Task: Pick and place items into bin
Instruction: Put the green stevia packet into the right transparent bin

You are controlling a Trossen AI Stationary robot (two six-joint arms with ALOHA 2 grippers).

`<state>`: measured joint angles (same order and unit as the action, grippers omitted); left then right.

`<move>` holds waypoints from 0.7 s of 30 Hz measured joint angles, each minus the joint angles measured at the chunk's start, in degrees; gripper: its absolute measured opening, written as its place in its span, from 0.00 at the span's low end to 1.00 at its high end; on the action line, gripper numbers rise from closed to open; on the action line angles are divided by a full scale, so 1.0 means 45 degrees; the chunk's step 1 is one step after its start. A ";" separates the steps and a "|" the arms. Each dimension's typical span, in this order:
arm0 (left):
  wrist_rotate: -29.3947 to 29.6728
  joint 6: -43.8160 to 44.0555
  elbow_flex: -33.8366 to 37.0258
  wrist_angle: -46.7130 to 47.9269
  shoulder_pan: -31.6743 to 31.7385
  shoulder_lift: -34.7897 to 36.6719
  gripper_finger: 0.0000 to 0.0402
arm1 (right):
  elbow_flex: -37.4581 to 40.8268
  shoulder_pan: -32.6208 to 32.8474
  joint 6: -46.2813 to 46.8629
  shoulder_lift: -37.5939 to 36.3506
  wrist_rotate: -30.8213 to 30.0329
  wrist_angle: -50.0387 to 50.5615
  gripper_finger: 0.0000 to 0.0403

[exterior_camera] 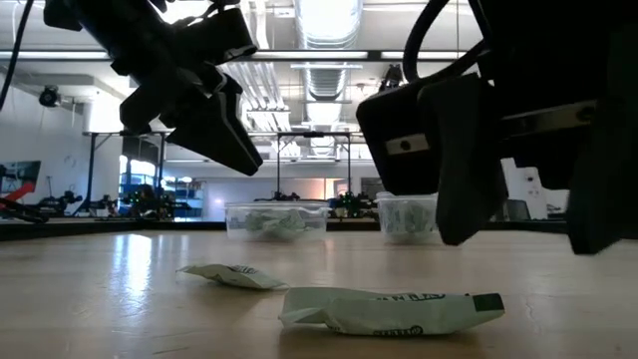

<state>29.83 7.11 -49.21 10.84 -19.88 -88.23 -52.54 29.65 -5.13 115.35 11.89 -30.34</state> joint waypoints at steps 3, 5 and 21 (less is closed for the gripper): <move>-0.0006 0.0000 0.0005 -0.0022 0.0000 0.0000 0.35 | -0.0080 0.0029 -0.0031 0.0005 -0.0092 0.0254 0.38; -0.0006 0.0000 0.0005 -0.0031 -0.0003 0.0000 0.35 | -0.0145 0.0086 -0.0195 0.0005 -0.0367 0.0319 0.41; -0.0033 0.0003 0.0005 0.0011 -0.0011 0.0000 0.35 | -0.0333 0.0743 -0.1442 0.0000 -0.2387 0.0640 0.43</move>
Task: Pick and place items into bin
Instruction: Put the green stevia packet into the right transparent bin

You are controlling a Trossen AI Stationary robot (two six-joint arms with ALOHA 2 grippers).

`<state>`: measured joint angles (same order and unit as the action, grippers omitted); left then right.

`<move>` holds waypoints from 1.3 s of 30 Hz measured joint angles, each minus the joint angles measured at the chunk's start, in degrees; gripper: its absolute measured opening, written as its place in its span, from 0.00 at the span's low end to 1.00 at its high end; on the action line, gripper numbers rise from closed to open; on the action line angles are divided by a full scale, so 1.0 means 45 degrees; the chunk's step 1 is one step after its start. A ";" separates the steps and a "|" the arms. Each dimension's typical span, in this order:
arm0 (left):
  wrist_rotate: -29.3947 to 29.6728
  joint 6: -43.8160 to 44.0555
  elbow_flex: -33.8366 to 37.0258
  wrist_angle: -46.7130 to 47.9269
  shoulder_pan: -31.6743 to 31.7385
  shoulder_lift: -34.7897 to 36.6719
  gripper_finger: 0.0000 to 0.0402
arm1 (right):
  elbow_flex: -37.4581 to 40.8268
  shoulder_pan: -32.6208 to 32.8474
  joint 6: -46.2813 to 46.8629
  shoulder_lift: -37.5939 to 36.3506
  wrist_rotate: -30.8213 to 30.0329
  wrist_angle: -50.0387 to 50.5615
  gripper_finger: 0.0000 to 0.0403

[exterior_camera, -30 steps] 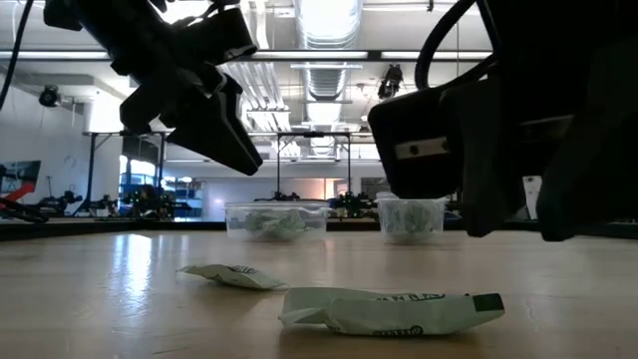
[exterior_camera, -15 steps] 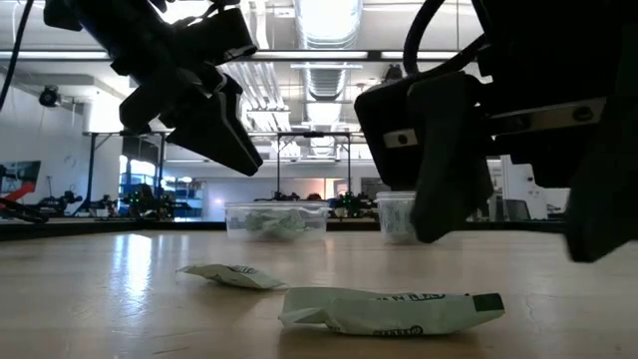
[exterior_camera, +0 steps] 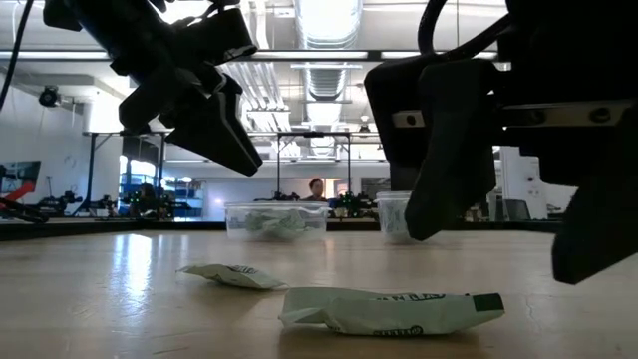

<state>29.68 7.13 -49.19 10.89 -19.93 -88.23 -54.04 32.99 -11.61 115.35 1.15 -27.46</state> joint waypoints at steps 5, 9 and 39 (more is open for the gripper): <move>0.0003 0.0002 0.0000 -0.0003 0.0002 0.0000 0.35 | 0.0000 0.0000 0.0009 0.0000 -0.0010 0.0025 0.41; 0.0008 0.0002 0.0000 -0.0003 0.0002 0.0000 0.35 | 0.0005 0.0000 0.0087 0.0053 -0.0003 0.0014 0.39; 0.0032 0.0002 0.0015 0.0011 0.0011 -0.0005 0.35 | -0.0665 -0.0087 -0.0097 0.0894 -0.0156 0.0645 0.18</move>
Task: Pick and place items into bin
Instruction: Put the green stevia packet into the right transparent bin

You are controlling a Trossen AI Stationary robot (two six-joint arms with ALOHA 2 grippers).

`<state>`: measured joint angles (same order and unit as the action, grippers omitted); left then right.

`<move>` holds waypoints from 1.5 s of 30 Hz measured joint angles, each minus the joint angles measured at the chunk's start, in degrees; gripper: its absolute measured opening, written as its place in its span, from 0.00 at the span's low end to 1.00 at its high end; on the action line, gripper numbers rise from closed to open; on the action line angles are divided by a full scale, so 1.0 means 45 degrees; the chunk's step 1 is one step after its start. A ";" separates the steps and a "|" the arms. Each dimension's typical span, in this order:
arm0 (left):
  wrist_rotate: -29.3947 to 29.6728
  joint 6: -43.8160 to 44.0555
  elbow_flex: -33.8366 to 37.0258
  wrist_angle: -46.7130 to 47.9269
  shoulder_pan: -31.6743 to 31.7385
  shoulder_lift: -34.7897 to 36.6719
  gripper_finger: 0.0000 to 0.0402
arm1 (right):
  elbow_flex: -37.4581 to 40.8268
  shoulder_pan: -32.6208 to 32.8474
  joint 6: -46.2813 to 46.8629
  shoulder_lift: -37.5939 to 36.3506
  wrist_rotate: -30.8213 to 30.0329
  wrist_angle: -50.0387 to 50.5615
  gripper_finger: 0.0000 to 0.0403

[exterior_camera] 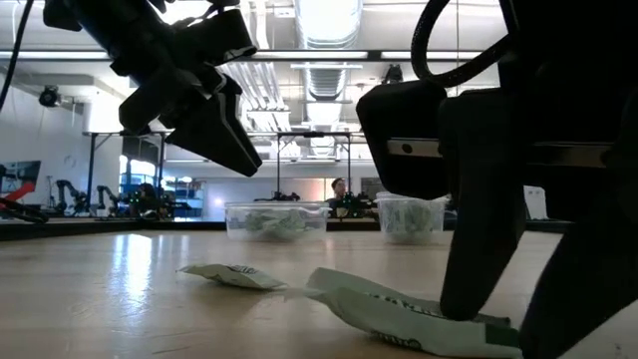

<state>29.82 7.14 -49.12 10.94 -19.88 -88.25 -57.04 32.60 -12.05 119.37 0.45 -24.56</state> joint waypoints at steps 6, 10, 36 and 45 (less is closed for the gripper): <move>-0.0040 0.0000 0.0000 0.0000 -0.0005 0.0000 0.35 | 0.0000 -0.0015 -0.0111 -0.0005 -0.0110 0.0044 0.09; -0.0039 0.0000 0.0000 0.0000 -0.0005 0.0001 0.35 | 0.0010 -0.0019 -0.0147 -0.0024 -0.0154 0.0075 0.05; 0.0024 0.0000 0.0005 0.0010 -0.0010 0.0000 0.35 | 0.0063 0.0626 -0.0035 -0.2054 -0.4209 0.3577 0.02; 0.0010 -0.0001 0.0009 0.0005 0.0000 0.0000 0.35 | 0.0088 0.1098 0.0351 -0.2892 -0.6350 0.5362 0.02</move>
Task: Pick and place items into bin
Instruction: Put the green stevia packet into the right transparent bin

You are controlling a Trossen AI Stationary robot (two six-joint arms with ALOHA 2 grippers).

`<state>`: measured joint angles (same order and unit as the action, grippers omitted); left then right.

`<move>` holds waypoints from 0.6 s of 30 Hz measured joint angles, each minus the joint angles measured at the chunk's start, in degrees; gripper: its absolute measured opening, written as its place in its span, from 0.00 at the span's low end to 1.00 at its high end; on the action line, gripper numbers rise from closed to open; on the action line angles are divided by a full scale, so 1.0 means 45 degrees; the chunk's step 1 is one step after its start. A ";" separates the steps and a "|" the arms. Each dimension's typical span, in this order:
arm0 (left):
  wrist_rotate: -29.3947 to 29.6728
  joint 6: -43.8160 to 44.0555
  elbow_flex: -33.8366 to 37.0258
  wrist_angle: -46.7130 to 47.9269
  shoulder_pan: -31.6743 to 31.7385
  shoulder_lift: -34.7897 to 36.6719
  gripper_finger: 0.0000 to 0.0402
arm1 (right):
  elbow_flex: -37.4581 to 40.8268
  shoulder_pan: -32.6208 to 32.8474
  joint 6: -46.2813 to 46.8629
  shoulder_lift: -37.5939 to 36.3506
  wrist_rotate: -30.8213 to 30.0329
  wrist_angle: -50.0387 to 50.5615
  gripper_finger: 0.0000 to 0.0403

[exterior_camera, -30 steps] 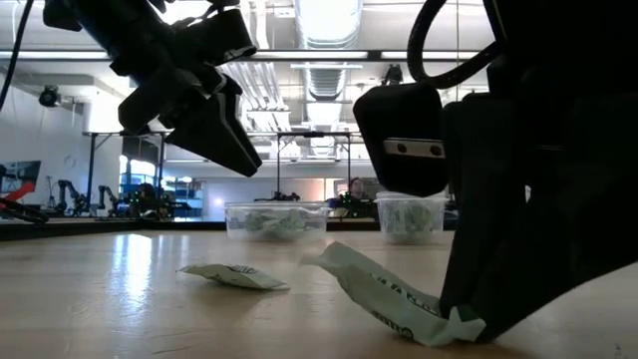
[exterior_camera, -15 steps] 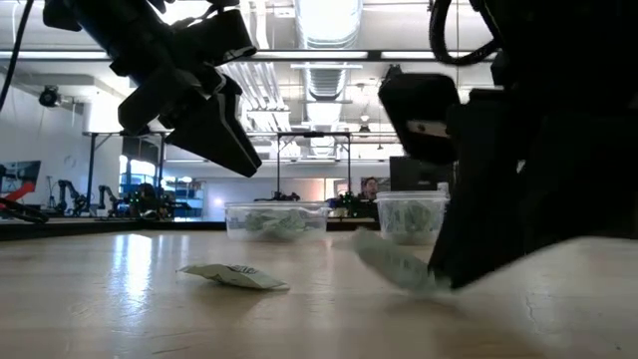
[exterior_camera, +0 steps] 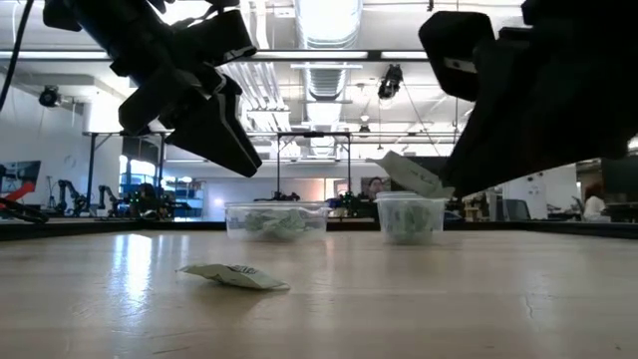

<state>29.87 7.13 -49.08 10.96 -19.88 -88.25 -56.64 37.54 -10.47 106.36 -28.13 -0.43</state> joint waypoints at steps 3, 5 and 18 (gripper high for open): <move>-0.0003 -0.0004 0.0001 -0.0010 0.0000 0.0000 0.35 | 0.0005 -0.0021 0.0376 -0.0187 -0.0692 0.0719 0.02; -0.0005 -0.0004 0.0006 -0.0019 0.0000 0.0000 0.35 | 0.0027 -0.0084 0.0550 -0.0332 -0.1258 0.1237 0.02; -0.0044 -0.0004 0.0016 -0.0078 0.0000 0.0000 0.35 | 0.0696 -0.1459 0.0794 -0.1707 -0.3136 0.2503 0.02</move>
<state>29.67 7.11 -49.01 10.61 -19.88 -88.25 -53.51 30.97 -6.90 98.68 -42.24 10.83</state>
